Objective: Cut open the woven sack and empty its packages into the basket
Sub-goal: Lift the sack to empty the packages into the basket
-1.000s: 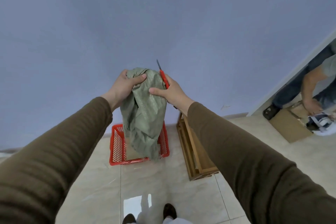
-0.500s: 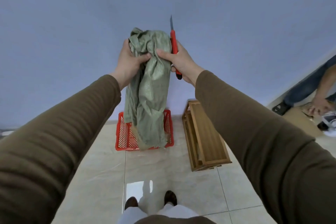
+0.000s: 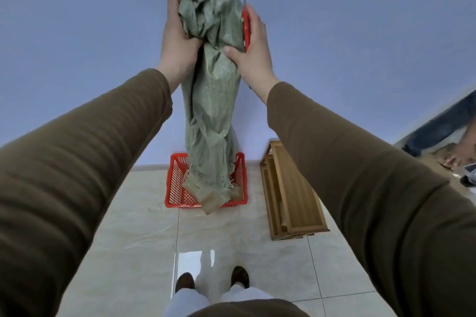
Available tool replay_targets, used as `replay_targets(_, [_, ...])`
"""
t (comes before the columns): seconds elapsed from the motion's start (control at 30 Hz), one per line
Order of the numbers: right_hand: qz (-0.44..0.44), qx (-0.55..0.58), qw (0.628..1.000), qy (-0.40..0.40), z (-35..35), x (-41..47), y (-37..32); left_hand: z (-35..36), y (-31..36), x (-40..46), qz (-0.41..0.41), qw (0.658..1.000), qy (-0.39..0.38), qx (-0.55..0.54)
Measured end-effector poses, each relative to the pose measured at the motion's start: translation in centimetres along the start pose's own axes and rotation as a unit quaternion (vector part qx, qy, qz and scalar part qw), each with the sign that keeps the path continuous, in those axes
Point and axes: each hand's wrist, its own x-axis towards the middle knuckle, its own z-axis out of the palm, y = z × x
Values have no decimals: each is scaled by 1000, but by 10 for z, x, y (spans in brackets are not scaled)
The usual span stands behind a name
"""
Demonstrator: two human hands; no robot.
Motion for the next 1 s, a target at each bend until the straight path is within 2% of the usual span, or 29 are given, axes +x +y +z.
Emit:
replay_targets(0.2, [49, -32, 997, -57, 16, -19, 34, -2, -45, -18, -63, 998, -27, -8])
replay_targets(0.47, [66, -42, 995, -57, 23, -3, 37, -5, -53, -2, -63, 998, -14, -23])
replay_targets(0.6, [90, -48, 994, -47, 28, 17, 26, -14, -56, 18, -34, 998, -10, 47])
replay_targets(0.67, [104, -48, 993, -33, 34, 28, 20, -20, -58, 31, -27, 993, -5, 119])
replay_targets(0.77, [140, 35, 989, -31, 50, 48, 14, -35, -61, 56, -18, 946, 15, 323])
replay_targets(0.83, [161, 86, 983, -34, 64, 63, 8, -48, -63, 73, -5, 923, 11, 385])
replay_targets(0.9, [176, 122, 976, -29, 80, 78, 1, -59, -67, 89, -9, 930, -4, 367])
replay_targets(1.0, [162, 136, 977, -15, 98, 97, -9, -71, -71, 107, -41, 967, -15, 252])
